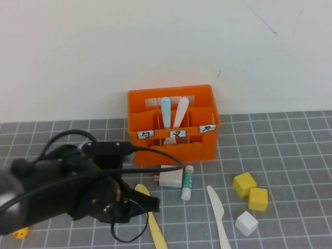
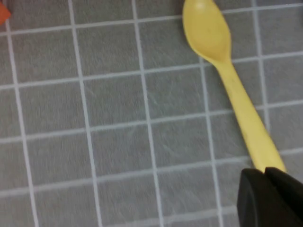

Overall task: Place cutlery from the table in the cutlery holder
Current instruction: Pick up the spoon

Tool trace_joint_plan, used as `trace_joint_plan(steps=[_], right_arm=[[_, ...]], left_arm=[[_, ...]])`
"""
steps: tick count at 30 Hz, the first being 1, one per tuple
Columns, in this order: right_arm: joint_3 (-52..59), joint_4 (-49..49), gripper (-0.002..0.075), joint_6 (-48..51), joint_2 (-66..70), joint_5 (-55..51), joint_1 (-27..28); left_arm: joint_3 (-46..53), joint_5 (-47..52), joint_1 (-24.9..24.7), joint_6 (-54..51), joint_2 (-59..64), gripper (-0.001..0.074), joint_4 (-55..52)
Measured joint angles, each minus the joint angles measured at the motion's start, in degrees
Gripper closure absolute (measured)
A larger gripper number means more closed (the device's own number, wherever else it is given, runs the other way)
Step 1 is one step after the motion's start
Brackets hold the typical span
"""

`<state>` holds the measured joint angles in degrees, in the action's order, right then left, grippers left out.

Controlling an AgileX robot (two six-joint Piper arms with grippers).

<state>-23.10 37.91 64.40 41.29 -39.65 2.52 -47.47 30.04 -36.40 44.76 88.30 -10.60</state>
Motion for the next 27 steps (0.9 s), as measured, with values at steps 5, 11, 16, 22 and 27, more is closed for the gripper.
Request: trace_joint_plan(steps=[5,11,16,22,27], right_arm=[[0.0,0.14,0.0729,0.0,0.0,0.08,0.0],[0.0,0.14,0.0729,0.0,0.0,0.12,0.0],[0.0,0.14,0.0729,0.0,0.0,0.12,0.0],[0.0,0.14,0.0729,0.0,0.0,-0.46,0.0],[0.0,0.14,0.0729,0.0,0.0,-1.5,0.0]], left_arm=[[-0.23,-8.06,-0.01,3.31,6.34,0.0735,-4.77],[-3.88,-10.29,-0.1,7.25,13.3,0.0713,-2.08],[-11.66,-3.73,-0.1,6.92,19.49,0.0505,-1.6],[-17.15,-0.42,-0.1,8.6,26.06,0.0376,-0.85],[-17.66,0.68,-0.1,11.08,29.43,0.0366,-0.44]])
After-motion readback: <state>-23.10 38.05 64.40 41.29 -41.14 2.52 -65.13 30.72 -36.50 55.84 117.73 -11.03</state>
